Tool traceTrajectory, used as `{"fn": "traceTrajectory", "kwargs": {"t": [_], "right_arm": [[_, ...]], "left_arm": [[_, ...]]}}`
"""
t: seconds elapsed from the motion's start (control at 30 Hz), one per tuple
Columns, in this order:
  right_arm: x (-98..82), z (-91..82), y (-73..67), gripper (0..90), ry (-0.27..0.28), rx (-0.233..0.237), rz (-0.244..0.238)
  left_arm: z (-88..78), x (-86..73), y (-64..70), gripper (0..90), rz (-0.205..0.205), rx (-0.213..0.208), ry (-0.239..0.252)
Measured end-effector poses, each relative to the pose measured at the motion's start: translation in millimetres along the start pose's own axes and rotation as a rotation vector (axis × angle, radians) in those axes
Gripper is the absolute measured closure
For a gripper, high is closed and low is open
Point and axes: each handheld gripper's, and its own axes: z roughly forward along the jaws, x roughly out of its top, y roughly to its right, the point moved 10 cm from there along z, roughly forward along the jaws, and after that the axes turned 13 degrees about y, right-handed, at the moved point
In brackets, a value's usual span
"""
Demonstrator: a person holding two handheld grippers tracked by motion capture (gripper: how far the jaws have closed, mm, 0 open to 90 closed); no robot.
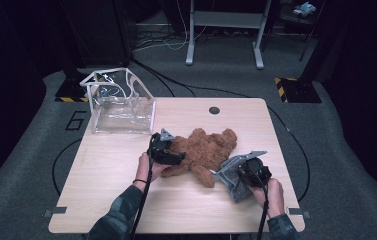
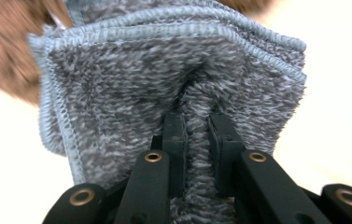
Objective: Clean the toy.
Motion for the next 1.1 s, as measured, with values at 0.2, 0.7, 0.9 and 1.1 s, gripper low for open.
{"fn": "traceTrajectory", "kwargs": {"t": [0.2,0.7,0.9,1.1], "right_arm": [[-18.9,-8.0,15.5,79.5,-0.015,-0.073,-0.019],[43.9,24.9,-37.2,79.4,0.121,0.090,-0.004],[21.5,21.9,-32.9,79.6,0.086,0.101,0.022],[4.7,11.5,-30.9,79.7,0.053,0.105,0.014]], "left_arm": [[0.0,0.2,0.0,23.9,0.002,0.001,-0.001],[-0.3,0.5,0.1,23.8,0.002,-0.005,-0.003],[0.0,0.7,0.0,23.9,-0.007,-0.001,0.003],[-0.1,0.4,-1.0,23.9,-0.006,-0.009,0.001]]}}
